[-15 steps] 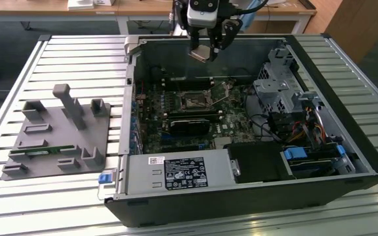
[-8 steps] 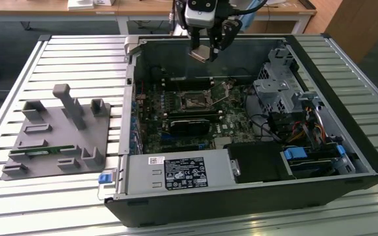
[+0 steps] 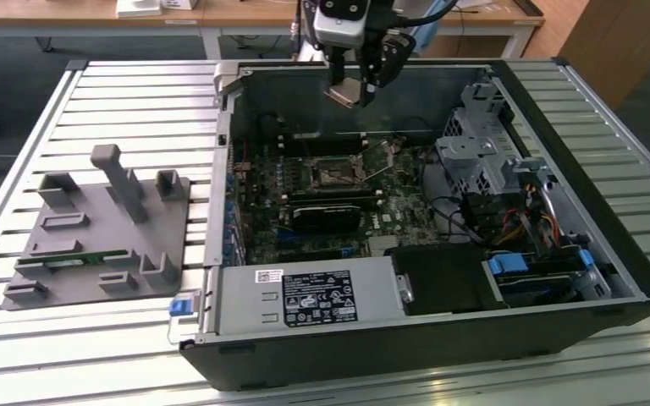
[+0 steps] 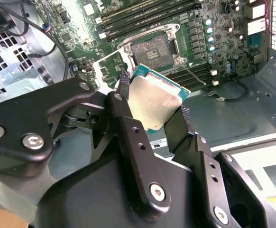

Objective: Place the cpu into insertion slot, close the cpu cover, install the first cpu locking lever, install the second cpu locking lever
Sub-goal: 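Place the cpu into insertion slot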

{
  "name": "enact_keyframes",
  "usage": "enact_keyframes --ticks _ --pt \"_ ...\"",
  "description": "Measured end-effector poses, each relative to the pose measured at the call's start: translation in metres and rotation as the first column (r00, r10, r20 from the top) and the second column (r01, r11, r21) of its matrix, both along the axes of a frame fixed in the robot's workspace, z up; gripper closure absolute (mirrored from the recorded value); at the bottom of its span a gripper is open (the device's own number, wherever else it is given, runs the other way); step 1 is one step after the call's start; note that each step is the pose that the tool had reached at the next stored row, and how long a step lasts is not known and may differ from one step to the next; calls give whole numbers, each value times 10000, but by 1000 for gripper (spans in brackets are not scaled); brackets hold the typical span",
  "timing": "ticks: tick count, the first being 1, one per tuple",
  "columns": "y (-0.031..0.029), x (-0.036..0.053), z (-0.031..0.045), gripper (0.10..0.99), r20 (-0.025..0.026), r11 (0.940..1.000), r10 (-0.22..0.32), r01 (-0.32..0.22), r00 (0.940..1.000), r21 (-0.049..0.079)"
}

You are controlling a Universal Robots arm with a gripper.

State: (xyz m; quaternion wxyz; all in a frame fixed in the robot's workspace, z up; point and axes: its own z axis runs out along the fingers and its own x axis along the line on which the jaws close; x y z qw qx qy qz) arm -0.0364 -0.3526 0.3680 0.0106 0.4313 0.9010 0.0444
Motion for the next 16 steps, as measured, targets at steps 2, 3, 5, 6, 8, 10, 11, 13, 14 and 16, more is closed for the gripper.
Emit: enact_keyframes --ticks 2,3,5,6,8,10,11,13,14,16 --pt "0 0 -1 545 0 9999 -108 108 9999 0" --pt "0 0 -1 545 0 9999 -158 158 9999 0" --pt "0 0 -2 545 0 9997 -259 259 9997 0" --pt "0 0 -2 545 0 9995 -310 310 9995 0" --pt "0 0 -3 545 0 9991 -416 416 9991 0" --pt "0 0 -4 545 0 9986 -524 524 9986 0" --pt "0 0 -4 545 0 9983 -580 580 9983 0" --pt "0 0 -5 545 0 9976 -694 694 9976 0" --pt "0 0 -5 545 0 9972 -751 751 9972 0" --pt "0 0 -7 545 0 9962 -866 866 9962 1"
